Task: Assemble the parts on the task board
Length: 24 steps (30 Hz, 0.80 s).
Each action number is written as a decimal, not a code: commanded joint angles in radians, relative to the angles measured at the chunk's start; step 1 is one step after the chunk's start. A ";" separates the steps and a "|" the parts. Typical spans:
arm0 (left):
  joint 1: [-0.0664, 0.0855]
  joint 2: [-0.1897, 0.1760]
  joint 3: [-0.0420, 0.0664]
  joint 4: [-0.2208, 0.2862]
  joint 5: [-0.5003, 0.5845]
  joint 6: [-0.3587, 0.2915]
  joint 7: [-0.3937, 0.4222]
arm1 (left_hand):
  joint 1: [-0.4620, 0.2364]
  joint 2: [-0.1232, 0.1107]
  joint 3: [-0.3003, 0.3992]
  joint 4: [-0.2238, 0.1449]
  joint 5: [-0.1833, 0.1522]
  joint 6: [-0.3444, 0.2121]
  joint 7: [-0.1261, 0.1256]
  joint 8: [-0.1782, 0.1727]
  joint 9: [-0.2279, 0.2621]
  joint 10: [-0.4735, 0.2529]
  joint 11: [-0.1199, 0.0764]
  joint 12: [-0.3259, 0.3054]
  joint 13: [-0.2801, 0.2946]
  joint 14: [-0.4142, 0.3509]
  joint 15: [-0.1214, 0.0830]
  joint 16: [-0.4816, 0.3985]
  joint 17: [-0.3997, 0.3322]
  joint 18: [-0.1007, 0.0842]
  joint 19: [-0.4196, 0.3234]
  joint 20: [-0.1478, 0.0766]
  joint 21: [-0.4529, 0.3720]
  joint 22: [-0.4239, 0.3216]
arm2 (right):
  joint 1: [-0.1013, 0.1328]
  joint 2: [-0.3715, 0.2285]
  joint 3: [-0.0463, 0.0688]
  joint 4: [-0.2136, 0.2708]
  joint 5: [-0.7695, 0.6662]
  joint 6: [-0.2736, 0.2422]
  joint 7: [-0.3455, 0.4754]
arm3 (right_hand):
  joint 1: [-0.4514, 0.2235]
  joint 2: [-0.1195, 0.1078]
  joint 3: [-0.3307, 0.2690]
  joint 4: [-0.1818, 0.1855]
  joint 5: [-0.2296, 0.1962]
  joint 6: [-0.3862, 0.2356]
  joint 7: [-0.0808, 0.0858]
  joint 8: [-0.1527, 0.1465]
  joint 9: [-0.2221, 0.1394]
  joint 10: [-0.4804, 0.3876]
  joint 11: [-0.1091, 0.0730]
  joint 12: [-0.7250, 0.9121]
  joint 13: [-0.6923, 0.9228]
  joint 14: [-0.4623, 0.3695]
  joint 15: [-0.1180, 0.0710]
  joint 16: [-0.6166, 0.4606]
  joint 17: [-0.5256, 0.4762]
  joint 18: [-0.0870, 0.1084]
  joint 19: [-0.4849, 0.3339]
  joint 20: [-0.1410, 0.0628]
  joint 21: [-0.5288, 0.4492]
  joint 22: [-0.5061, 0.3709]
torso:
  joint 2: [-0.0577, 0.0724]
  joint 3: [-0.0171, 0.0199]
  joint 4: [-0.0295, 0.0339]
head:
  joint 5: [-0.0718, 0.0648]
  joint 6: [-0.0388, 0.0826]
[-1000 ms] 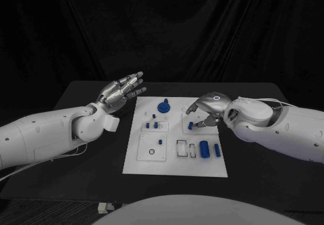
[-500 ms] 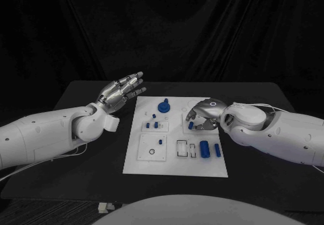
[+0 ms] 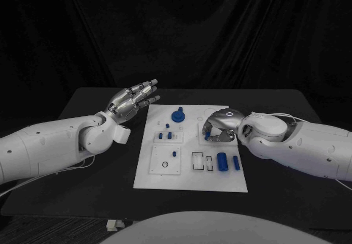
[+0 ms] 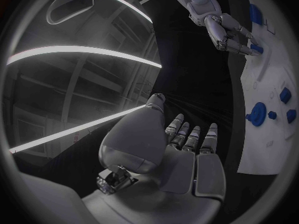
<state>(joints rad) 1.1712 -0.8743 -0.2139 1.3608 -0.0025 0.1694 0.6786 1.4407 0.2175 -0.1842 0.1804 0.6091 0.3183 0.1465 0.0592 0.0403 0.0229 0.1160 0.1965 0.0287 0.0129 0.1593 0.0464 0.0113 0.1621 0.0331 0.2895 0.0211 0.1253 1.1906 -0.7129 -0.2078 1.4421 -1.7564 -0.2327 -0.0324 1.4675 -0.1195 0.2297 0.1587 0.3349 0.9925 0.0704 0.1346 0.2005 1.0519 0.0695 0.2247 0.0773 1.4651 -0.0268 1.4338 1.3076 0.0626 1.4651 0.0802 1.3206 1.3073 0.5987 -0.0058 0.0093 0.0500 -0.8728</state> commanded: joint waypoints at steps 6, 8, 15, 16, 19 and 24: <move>-0.003 0.002 0.001 -0.001 -0.020 0.019 0.087 | 0.011 0.002 0.006 -0.003 0.007 0.015 0.005 0.005 0.002 0.003 0.011 0.007 0.001 -0.003 0.003 0.006 0.001 0.010 0.003 0.003 0.003 -0.002 | -0.004 0.003 0.000 -0.001 0.032 -0.002 0.037 | 0.015 -0.001 0.025 -0.012 -0.013 0.055 0.010 0.036 0.032 0.049 -0.009 -0.003 -0.002 0.061 -0.011 0.008 0.034 -0.009 0.029 -0.012 0.012 0.194 | -0.001 -0.0005 0.0002 | 0.001 0.000; -0.004 0.002 0.001 -0.002 -0.020 0.021 0.087 | 0.012 0.003 0.009 -0.005 0.008 0.021 0.007 0.007 0.003 0.004 0.014 0.010 0.001 -0.003 0.002 0.006 0.001 0.010 0.004 0.003 0.003 -0.002 | -0.004 0.003 0.000 -0.001 0.033 -0.010 0.041 | 0.022 0.000 0.033 -0.021 -0.010 0.076 0.018 0.052 0.048 0.066 -0.015 -0.002 -0.001 0.061 -0.015 0.009 0.035 -0.010 0.029 -0.015 0.013 0.194 | -0.001 -0.0005 0.0000 | 0.003 0.000; -0.005 0.001 0.001 -0.002 -0.021 0.022 0.084 | 0.014 0.005 0.013 -0.009 0.009 0.042 0.012 0.014 0.005 0.006 0.018 0.013 0.002 -0.003 0.002 0.007 0.001 0.009 0.004 0.003 0.003 -0.001 | -0.002 -0.012 0.000 0.014 0.035 -0.040 0.044 | 0.047 0.005 0.057 -0.048 0.010 0.081 0.031 0.064 0.073 0.094 -0.021 -0.005 0.000 0.062 -0.012 0.010 0.038 -0.011 0.029 -0.015 0.018 0.195 | -0.001 -0.0006 0.0002 | 0.010 0.000; -0.005 0.001 0.001 -0.002 -0.021 0.021 0.084 | 0.014 0.005 0.013 -0.009 0.009 0.043 0.013 0.014 0.005 0.006 0.018 0.013 0.002 -0.003 0.002 0.007 0.001 0.009 0.004 0.003 0.003 -0.001 | -0.001 -0.015 0.000 0.019 0.035 -0.044 0.043 | 0.048 0.006 0.059 -0.050 0.009 0.082 0.033 0.065 0.075 0.096 -0.020 -0.005 0.000 0.062 -0.010 0.011 0.039 -0.011 0.030 -0.014 0.020 0.196 | -0.001 -0.0005 0.0004 | 0.012 0.000; -0.005 -0.001 0.001 -0.002 -0.021 0.019 0.083 | 0.014 0.004 0.013 -0.010 0.009 0.046 0.013 0.015 0.006 0.006 0.018 0.013 0.002 -0.003 0.002 0.007 0.001 0.009 0.004 0.003 0.003 -0.002 | 0.011 -0.024 0.000 0.034 0.035 -0.058 0.041 | 0.048 0.006 0.060 -0.052 0.004 0.083 0.034 0.067 0.079 0.100 -0.020 -0.006 0.000 0.062 -0.007 0.012 0.040 -0.012 0.029 -0.013 0.020 0.196 | -0.001 -0.0004 0.0002 | 0.014 0.000; -0.005 -0.001 0.001 -0.002 -0.021 0.017 0.080 | 0.014 0.004 0.013 -0.010 0.009 0.047 0.013 0.015 0.006 0.006 0.019 0.013 0.002 -0.003 0.002 0.007 0.001 0.009 0.004 0.003 0.003 -0.003 | 0.048 -0.044 0.000 0.073 0.035 -0.069 0.029 | 0.046 0.006 0.061 -0.052 0.001 0.084 0.035 0.068 0.081 0.102 -0.019 -0.006 0.000 0.062 -0.005 0.013 0.041 -0.012 0.030 -0.011 0.022 0.196 | -0.001 -0.0004 0.0003 | 0.014 0.000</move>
<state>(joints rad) 1.1676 -0.8765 -0.2141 1.3575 -0.0210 0.1772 0.6787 1.4447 0.2216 -0.1746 0.1708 0.6129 0.3593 0.1483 0.0710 0.0453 0.0270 0.1273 0.2043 0.0295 0.0128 0.1592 0.0501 0.0111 0.1621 0.0330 0.2894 0.0211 0.1234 1.2303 -0.7529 -0.2085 1.5037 -1.7221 -0.2660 0.0009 1.5125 -0.1197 0.2868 0.1073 0.3408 1.0777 0.0984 0.1965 0.2815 1.1485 0.0512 0.2197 0.0762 1.4642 -0.0352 1.4423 1.3075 0.0626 1.4650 0.0732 1.3370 1.3080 0.5977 -0.0062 0.0094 0.0634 -0.8728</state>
